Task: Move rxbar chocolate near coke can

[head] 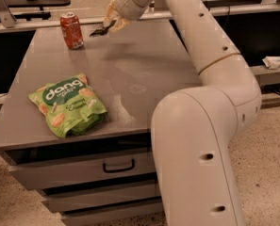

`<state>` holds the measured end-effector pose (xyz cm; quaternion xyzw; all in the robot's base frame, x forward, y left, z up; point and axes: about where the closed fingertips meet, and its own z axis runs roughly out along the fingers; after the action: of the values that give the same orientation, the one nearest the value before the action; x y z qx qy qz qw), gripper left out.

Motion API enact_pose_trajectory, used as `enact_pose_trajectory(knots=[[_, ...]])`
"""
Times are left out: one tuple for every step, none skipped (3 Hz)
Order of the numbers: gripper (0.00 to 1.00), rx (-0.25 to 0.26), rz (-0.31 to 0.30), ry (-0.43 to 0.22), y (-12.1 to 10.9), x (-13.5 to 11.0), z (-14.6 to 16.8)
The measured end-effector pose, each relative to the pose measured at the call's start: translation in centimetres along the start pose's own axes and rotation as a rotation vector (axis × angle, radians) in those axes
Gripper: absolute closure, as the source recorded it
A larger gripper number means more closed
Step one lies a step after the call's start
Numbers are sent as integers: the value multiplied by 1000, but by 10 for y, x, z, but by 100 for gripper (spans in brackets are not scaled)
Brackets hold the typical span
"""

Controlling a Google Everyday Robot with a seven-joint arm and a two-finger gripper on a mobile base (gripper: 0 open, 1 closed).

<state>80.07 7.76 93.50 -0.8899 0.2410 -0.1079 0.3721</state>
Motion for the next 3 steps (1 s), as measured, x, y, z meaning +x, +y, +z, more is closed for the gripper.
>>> enact_pose_trajectory(knots=[[100, 39, -48, -42, -13, -12, 33], [100, 69, -84, -72, -20, -20, 61], [83, 90, -97, -80, -22, -20, 81]])
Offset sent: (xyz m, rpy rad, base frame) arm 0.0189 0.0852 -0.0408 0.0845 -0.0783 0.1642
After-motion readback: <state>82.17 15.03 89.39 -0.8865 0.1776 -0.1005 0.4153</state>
